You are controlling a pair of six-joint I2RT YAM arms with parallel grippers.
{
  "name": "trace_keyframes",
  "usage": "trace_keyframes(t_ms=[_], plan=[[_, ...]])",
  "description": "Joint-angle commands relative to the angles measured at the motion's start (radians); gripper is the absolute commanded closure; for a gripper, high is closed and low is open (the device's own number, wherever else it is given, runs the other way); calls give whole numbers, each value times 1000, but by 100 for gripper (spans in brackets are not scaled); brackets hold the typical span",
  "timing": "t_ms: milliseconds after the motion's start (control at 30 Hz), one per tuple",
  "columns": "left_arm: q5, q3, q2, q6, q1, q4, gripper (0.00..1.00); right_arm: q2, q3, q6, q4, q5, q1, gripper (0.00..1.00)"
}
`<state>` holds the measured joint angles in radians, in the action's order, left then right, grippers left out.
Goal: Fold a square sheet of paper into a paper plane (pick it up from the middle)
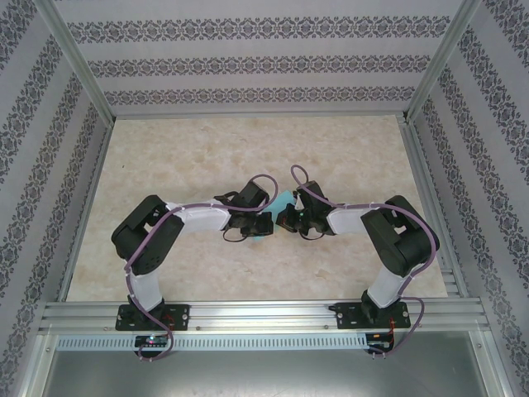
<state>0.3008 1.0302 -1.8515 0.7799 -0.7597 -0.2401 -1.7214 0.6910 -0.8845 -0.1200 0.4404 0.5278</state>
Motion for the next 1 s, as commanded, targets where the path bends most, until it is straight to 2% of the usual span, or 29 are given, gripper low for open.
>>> trace_keyframes(t_ms=[0,500,967], plan=[[-31,19,-16,3,5,-5,90,23,-22,24,-18,12,-10,100],[-78,-1,-29,20,5,-114,92,-22,11,107,99,-55,-41,100],[-78,-72,-30,64,5,-124,94,-17,-30,194,74,-44,-251,100]])
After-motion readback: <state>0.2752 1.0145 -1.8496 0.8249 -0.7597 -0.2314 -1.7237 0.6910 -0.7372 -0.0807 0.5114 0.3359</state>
